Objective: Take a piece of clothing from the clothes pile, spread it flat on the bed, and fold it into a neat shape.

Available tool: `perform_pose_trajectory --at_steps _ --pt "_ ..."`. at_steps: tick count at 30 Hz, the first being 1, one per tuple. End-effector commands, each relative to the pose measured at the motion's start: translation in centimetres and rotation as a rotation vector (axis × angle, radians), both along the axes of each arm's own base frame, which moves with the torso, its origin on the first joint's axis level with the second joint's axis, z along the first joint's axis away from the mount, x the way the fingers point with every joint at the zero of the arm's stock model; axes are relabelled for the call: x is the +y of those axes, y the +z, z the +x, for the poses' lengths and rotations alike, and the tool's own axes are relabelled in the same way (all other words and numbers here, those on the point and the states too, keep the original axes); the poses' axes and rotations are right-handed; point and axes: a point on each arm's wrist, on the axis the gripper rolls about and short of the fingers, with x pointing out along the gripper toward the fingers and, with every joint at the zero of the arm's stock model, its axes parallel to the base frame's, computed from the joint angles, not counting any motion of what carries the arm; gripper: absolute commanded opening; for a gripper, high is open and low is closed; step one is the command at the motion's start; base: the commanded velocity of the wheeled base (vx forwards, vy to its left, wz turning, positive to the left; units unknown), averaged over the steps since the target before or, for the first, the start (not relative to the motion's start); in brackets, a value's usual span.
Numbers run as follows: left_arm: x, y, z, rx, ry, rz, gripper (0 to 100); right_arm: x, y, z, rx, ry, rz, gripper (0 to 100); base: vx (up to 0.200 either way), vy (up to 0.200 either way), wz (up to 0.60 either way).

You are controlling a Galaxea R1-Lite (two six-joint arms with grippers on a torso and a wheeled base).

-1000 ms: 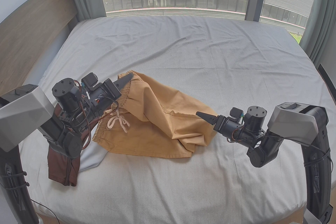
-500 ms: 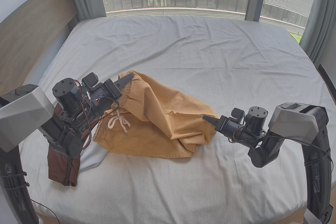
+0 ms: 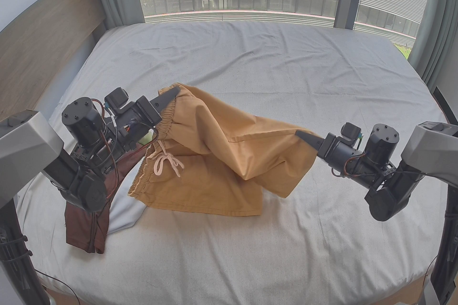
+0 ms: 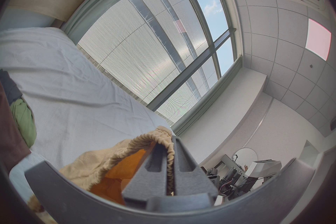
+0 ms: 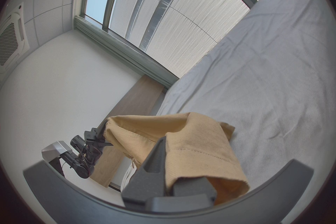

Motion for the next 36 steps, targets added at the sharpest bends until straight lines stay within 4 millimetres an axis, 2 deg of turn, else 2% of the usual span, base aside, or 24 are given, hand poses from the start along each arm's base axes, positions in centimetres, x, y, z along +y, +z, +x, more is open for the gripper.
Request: perform_pose_trajectory --at_steps 1,9,23,31,36 --pt "0.1 2.6 -1.5 -0.063 -0.008 -0.019 0 -1.5 4.0 -1.6 -0.088 -0.026 0.024 0 0.0 0.0 0.0" --pt "0.1 4.2 -2.7 -0.1 -0.02 -0.029 0 -2.4 4.8 -2.1 -0.116 -0.049 0.012 0 0.0 0.0 0.0" --pt "-0.1 3.7 -3.3 -0.08 -0.03 -0.021 0 -3.5 8.1 -3.8 -0.204 -0.066 0.028 0 0.0 0.0 0.0" --pt "0.3 3.7 -4.1 -0.065 -0.025 -0.016 0 -4.9 10.5 -4.7 -0.252 -0.104 0.034 0 0.0 0.0 0.0" --pt "0.4 3.6 -4.1 -0.062 -0.022 -0.015 0 -5.6 11.2 -4.9 -0.269 -0.125 0.035 0 0.0 0.0 0.0"
